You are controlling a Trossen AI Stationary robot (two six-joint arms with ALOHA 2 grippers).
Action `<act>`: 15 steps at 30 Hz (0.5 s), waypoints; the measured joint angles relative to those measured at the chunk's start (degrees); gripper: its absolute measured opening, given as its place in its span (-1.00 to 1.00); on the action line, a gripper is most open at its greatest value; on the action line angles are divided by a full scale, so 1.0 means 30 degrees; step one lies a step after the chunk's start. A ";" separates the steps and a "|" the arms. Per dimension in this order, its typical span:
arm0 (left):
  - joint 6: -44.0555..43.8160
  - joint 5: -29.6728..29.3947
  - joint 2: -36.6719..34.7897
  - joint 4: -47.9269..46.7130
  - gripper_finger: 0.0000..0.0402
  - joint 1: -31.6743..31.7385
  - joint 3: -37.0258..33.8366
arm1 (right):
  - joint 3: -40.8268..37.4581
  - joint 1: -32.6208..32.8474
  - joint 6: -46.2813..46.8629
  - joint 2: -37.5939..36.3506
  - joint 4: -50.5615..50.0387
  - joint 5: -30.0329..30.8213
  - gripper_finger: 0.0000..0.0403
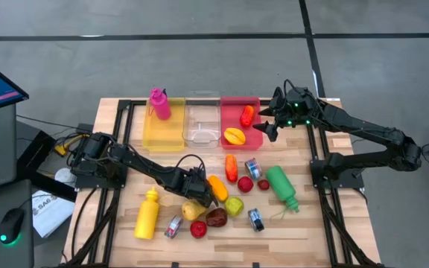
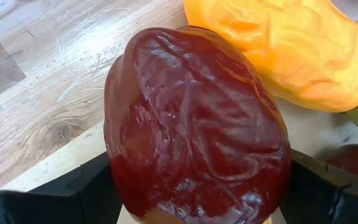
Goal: Pick & Place Food Item
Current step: Put the red apple into the pink bin
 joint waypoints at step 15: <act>-0.0002 0.0053 -0.0851 0.0565 0.61 0.0582 -0.0007 | 0.0000 -0.0005 -0.1133 0.0000 0.0000 0.0000 0.62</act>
